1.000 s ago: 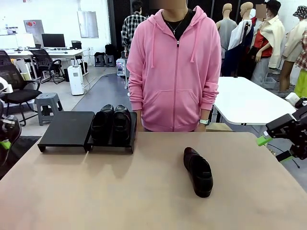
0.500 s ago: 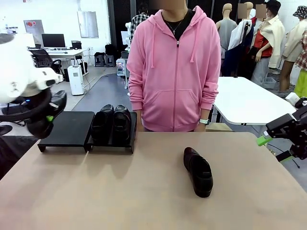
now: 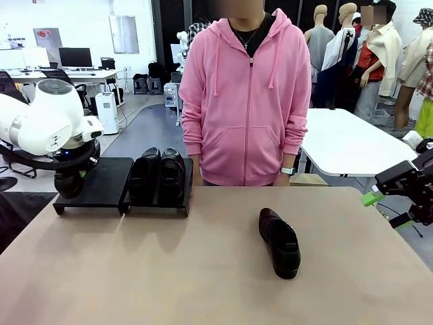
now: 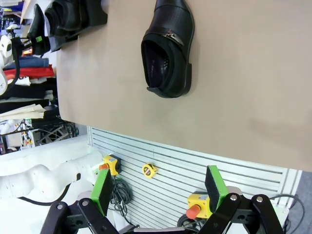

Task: Organize the shoes by placing them on the stand.
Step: Place the Shoe from the middle of the table onto the Shoes Stand.

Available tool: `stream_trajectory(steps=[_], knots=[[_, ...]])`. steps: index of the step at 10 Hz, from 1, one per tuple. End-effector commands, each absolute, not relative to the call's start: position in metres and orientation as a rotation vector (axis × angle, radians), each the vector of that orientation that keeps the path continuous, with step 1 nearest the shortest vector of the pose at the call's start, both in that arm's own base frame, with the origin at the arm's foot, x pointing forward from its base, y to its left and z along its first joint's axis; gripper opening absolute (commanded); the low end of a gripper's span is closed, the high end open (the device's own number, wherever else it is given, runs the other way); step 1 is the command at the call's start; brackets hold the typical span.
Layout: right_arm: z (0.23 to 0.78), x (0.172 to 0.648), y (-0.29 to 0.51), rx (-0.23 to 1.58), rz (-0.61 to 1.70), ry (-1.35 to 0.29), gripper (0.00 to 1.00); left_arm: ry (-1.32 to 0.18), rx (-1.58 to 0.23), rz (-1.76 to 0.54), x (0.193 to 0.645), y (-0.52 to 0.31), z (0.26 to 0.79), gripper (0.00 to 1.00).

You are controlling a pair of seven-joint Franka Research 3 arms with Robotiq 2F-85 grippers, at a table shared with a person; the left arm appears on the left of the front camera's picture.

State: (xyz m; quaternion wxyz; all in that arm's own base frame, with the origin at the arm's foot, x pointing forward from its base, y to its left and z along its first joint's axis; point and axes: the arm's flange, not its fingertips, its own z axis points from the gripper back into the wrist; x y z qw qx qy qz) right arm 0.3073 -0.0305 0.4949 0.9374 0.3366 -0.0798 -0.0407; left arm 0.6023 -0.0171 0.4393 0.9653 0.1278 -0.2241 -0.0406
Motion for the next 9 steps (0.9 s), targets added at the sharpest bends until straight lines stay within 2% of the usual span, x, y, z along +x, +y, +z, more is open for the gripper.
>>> stream_trajectory(steps=[1,4,7,9], knots=[[0.496,0.308,-0.032,0.713,-0.060,-0.172,1.00,-0.464,0.293,-0.058,0.604,-0.029,0.444,0.00],[0.496,0.308,-0.032,0.713,-0.060,-0.172,1.00,-0.459,0.289,-0.046,0.607,-0.028,0.429,0.00],[0.496,0.308,-0.032,0.713,-0.060,-0.172,1.00,-0.568,0.325,-0.010,0.608,-0.028,0.426,0.00],[0.496,0.308,-0.032,0.713,-0.060,-0.172,1.00,-0.564,0.308,-0.015,0.609,-0.032,0.419,0.00]])
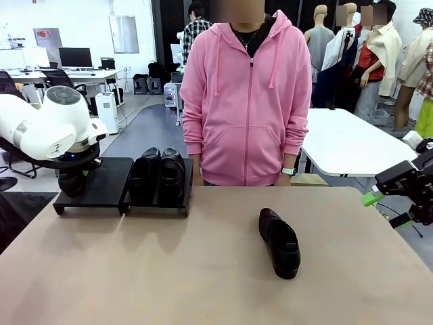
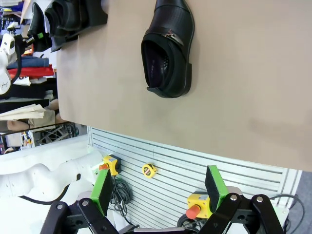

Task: Organize the shoes by placing them on the stand.
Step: Place the Shoe from the middle of the table onto the Shoes Stand.

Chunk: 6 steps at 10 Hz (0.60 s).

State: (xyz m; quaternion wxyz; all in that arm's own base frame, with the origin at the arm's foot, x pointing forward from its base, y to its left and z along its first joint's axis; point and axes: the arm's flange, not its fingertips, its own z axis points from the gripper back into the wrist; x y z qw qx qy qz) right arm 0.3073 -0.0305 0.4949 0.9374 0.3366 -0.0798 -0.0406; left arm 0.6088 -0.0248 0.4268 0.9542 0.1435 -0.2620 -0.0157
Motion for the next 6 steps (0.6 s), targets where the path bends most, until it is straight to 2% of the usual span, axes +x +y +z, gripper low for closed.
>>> stream_trajectory(steps=[1,2,3,4,6], knots=[[0.496,0.308,-0.032,0.713,-0.060,-0.172,1.00,-0.552,0.302,-0.013,0.609,-0.032,0.417,0.00],[0.496,0.308,-0.032,0.713,-0.060,-0.172,1.00,-0.555,0.284,0.000,0.609,-0.032,0.418,0.37],[0.496,0.308,-0.032,0.713,-0.060,-0.172,1.00,-0.558,0.285,0.005,0.608,-0.031,0.419,0.94],[0.496,0.308,-0.032,0.713,-0.060,-0.172,1.00,-0.566,0.280,0.006,0.605,-0.030,0.423,1.00],[0.496,0.308,-0.032,0.713,-0.060,-0.172,1.00,-0.589,0.235,-0.001,0.585,-0.028,0.451,1.00]])
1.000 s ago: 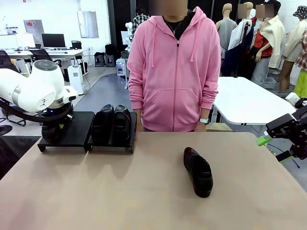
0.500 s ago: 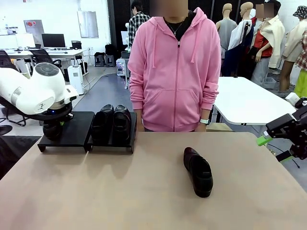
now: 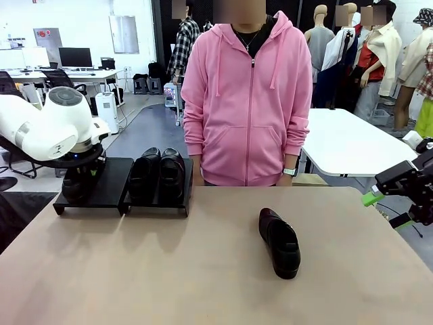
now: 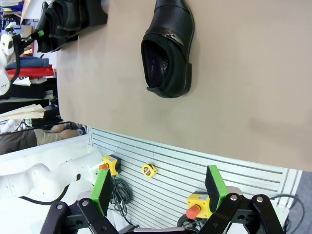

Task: Organize the shoes by placing them on the stand.
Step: Place the Shoe from the middle of the table onto the Shoes Stand.

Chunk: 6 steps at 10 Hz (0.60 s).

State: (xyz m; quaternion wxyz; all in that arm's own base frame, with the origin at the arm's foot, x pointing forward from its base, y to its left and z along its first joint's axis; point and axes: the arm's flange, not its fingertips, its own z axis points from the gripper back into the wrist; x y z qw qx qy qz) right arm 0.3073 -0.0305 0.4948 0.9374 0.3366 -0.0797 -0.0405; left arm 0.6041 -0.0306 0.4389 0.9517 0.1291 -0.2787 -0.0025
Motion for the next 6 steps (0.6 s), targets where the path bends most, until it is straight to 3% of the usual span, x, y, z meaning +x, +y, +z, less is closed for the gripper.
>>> stream_trajectory(steps=[1,6], knots=[[0.496,0.308,-0.032,0.713,-0.060,-0.172,1.00,-0.572,0.165,-0.036,0.567,-0.027,0.473,1.00],[0.496,0.308,-0.032,0.713,-0.060,-0.172,1.00,-0.236,-0.290,-0.390,0.425,0.015,0.555,1.00]])
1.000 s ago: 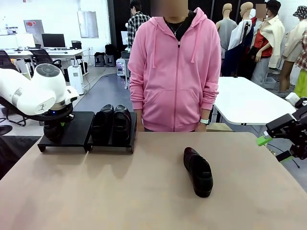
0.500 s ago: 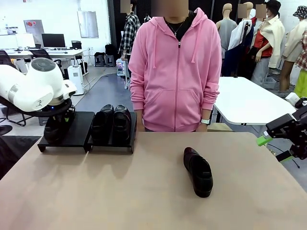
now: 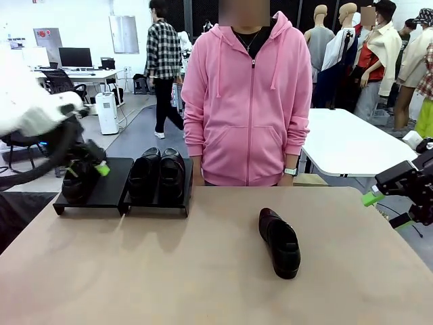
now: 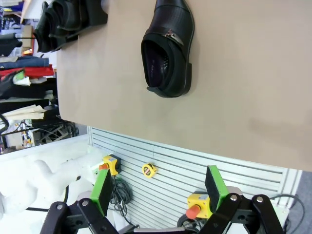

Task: Organize the shoes by placing them on the stand.
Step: Place the Shoe from the middle of the table onto the Shoes Stand.

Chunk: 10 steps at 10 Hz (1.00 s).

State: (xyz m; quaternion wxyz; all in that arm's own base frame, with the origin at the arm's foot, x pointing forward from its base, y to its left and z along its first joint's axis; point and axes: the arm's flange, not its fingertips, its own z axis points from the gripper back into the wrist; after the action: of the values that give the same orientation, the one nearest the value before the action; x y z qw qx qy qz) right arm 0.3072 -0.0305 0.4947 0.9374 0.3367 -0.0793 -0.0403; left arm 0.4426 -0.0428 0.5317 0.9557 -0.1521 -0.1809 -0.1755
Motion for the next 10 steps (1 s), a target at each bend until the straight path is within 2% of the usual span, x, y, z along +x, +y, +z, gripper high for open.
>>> stream_trajectory(steps=[1,3,4,6,7,8,9,10], knots=[[0.496,0.308,-0.032,0.713,-0.060,-0.172,1.00,-0.255,-0.358,-0.455,0.386,0.027,0.561,1.00],[0.496,0.308,-0.032,0.713,-0.060,-0.172,1.00,-0.367,-0.452,-0.307,0.330,0.042,0.547,1.00],[0.496,0.308,-0.032,0.713,-0.060,-0.172,1.00,-0.412,-0.519,-0.223,0.320,0.045,0.531,1.00],[0.496,0.308,-0.032,0.713,-0.060,-0.172,1.00,-0.446,-0.670,-0.092,0.327,0.046,0.497,1.00],[0.496,0.308,-0.032,0.713,-0.060,-0.172,1.00,-0.446,-0.691,-0.050,0.335,0.054,0.494,1.00],[0.496,0.308,-0.032,0.713,-0.060,-0.172,1.00,-0.442,-0.686,0.119,0.338,0.064,0.492,1.00],[0.496,0.308,-0.032,0.713,-0.060,-0.172,1.00,-0.413,-0.643,-0.087,0.323,0.061,0.502,1.00],[0.496,0.308,-0.032,0.713,-0.060,-0.172,1.00,-0.413,-0.643,-0.087,0.323,0.061,0.502,1.00]])
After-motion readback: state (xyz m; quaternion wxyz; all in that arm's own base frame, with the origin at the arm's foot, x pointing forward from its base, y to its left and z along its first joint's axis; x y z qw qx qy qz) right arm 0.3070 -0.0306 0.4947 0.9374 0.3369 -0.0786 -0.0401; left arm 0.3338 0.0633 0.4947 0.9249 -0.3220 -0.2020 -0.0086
